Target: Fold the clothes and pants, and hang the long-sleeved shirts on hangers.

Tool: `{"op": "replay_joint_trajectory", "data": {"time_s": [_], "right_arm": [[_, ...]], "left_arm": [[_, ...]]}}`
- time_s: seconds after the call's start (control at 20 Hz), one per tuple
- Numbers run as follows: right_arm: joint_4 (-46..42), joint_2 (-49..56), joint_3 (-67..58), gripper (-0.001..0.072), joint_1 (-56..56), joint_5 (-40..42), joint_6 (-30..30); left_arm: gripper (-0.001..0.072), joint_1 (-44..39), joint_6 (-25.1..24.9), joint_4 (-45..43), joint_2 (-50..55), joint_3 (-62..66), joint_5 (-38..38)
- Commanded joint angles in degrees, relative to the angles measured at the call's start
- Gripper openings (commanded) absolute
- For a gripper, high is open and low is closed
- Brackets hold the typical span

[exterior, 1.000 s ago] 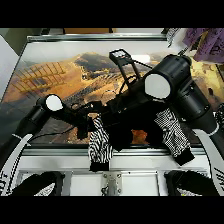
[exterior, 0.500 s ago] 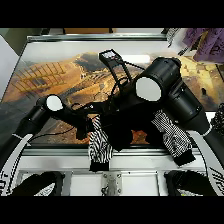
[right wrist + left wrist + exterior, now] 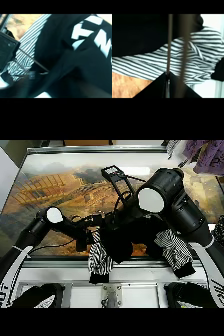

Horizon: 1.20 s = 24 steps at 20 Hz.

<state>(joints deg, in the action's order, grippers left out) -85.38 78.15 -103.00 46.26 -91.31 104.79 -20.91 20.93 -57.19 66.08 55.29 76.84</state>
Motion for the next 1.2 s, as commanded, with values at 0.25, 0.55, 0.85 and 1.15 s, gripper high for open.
{"op": "replay_joint_trajectory", "data": {"time_s": [0.25, 0.55, 0.85, 1.15], "right_arm": [[0.61, -2.84, -0.02, 0.0585, -2.19, -4.04, -4.44], [0.61, -3.85, -0.02, 0.0585, -7.04, -5.05, -4.70], [0.63, -3.93, -0.02, 0.0586, -7.50, -4.76, -11.08], [10.16, -5.55, -0.02, 0.0585, -22.93, -3.58, -22.36]], "left_arm": [[0.0019, 0.00, 0.48, 0.35, -0.07, 0.07, -0.35], [0.0019, 0.00, 0.46, 0.33, -0.07, 0.07, -0.37], [0.0019, 0.07, 0.48, 0.31, -0.07, 0.04, -0.37], [0.0018, 0.07, 0.48, 0.31, -0.07, 0.04, -0.35]]}}
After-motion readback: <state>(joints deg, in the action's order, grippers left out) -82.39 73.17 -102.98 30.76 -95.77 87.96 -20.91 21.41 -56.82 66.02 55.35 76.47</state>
